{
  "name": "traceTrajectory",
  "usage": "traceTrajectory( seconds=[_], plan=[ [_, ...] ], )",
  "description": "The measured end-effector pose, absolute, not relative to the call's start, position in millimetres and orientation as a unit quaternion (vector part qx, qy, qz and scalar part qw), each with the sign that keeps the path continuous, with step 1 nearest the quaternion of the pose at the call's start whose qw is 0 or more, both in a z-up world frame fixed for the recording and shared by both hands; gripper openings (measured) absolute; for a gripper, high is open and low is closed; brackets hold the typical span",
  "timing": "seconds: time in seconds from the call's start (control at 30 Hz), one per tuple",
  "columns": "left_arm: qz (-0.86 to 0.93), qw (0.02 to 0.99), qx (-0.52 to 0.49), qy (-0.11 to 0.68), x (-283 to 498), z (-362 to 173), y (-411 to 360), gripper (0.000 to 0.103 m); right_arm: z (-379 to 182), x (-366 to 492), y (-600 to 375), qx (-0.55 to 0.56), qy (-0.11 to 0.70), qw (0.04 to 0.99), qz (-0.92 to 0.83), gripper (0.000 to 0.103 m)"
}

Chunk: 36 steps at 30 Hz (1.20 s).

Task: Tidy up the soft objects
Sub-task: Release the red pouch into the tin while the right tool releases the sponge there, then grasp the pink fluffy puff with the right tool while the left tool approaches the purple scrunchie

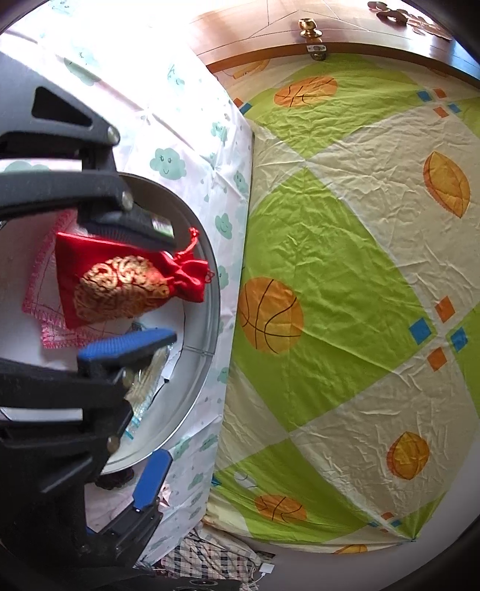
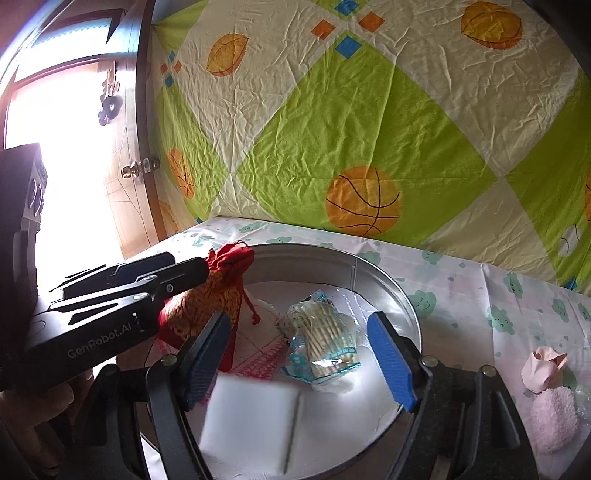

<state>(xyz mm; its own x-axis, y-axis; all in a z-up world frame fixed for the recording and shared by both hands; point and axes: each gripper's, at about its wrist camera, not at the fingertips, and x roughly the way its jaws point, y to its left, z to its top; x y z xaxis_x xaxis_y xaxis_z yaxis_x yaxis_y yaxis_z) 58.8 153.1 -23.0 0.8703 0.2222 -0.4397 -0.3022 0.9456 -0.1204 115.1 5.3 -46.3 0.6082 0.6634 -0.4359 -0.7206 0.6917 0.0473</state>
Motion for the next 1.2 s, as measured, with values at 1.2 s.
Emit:
traceTrajectory(
  seconds=[1.2],
  plan=[
    [-0.064, 0.948, 0.020, 0.312, 139, -58, -68, 0.071, -70, 194, -219, -0.008, 0.261, 0.950, 0.170, 0.079]
  ],
)
